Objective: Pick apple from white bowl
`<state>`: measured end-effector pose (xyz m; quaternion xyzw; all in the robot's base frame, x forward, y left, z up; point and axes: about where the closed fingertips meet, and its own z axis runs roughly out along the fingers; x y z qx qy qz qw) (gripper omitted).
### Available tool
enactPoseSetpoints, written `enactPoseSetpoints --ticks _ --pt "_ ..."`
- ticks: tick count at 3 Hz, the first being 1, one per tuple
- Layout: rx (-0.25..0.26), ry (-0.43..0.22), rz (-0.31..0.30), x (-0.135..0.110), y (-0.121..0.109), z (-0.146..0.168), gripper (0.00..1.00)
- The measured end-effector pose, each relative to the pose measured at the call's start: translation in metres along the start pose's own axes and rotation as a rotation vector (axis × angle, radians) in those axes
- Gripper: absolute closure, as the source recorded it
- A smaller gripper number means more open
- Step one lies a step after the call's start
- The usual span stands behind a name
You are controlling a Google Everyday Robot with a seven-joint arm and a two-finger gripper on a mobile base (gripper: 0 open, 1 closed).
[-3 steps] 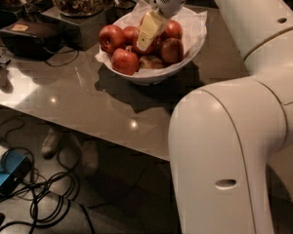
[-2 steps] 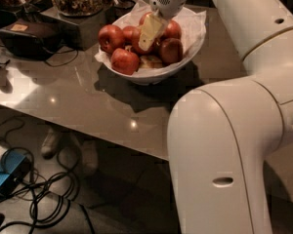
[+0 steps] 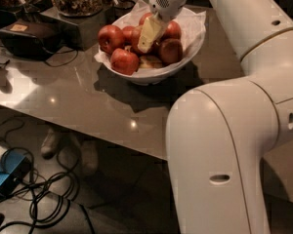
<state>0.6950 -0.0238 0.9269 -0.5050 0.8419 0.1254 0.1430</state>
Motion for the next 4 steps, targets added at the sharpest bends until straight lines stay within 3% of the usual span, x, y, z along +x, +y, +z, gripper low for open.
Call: enactPoseSetpoints --ticks 1,2,4 --pt "0.0 0.0 0.0 0.0 0.0 0.0 1.0" --pt "0.0 0.0 0.0 0.0 0.0 0.0 0.81" --pt "0.0 0.0 0.0 0.0 0.0 -0.0001 0.35"
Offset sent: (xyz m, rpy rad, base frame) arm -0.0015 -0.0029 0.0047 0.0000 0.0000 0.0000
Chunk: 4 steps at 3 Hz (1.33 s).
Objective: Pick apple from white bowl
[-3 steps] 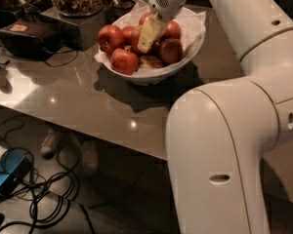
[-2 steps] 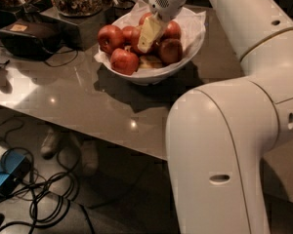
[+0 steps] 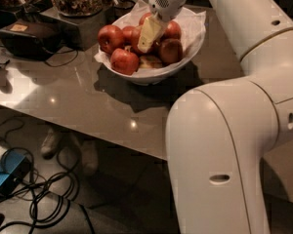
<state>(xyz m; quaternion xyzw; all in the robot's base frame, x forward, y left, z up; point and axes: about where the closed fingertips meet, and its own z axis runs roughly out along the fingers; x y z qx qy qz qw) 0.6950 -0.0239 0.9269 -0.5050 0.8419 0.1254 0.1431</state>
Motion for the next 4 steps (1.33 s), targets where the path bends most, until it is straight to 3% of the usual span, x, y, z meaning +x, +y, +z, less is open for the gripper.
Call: enactPoseSetpoints --ticks 1,2,3,4 --pt "0.0 0.0 0.0 0.0 0.0 0.0 0.12" --pt "0.0 0.0 0.0 -0.0001 0.0 0.0001 0.0" --pt "0.0 0.0 0.0 -0.0001 0.0 0.0001 0.0" --pt "0.0 0.0 0.0 -0.0001 -0.0001 0.0001 0.19"
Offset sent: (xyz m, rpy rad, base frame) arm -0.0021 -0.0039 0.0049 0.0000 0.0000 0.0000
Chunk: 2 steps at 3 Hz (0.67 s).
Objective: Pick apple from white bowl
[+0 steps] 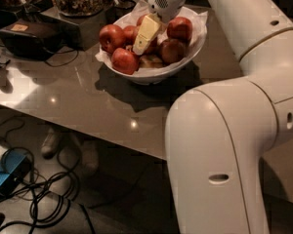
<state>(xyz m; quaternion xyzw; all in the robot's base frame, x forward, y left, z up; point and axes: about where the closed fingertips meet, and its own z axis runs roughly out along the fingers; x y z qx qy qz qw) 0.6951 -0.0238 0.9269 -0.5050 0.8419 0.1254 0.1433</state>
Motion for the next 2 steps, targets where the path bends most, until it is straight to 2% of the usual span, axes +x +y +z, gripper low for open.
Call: enactPoseSetpoints --ticks 2 --pt "0.0 0.0 0.0 0.0 0.0 0.0 0.64"
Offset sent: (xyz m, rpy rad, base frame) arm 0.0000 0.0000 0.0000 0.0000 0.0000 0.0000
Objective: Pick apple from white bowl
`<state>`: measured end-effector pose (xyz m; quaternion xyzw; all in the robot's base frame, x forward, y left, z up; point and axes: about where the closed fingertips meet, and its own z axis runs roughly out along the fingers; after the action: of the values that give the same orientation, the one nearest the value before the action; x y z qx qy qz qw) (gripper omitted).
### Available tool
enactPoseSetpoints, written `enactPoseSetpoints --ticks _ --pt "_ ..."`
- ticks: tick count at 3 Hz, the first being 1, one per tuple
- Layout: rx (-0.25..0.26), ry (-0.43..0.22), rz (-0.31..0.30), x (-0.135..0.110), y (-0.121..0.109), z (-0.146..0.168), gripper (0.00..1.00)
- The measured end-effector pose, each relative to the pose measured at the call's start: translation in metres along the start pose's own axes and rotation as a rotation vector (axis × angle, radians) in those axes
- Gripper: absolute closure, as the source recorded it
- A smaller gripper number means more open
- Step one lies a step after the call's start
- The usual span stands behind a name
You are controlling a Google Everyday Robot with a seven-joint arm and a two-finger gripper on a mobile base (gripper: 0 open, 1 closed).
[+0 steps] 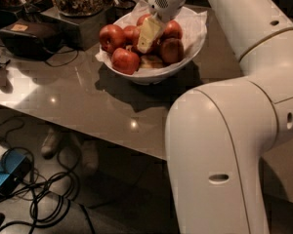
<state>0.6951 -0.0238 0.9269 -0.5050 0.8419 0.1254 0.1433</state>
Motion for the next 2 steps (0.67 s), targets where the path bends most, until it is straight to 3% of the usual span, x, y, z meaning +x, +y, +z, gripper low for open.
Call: enactPoseSetpoints --ticks 1,2 --pt "0.0 0.0 0.0 0.0 0.0 0.0 0.87" --pt "0.047 -0.04 -0.006 -0.012 -0.002 -0.01 1.0"
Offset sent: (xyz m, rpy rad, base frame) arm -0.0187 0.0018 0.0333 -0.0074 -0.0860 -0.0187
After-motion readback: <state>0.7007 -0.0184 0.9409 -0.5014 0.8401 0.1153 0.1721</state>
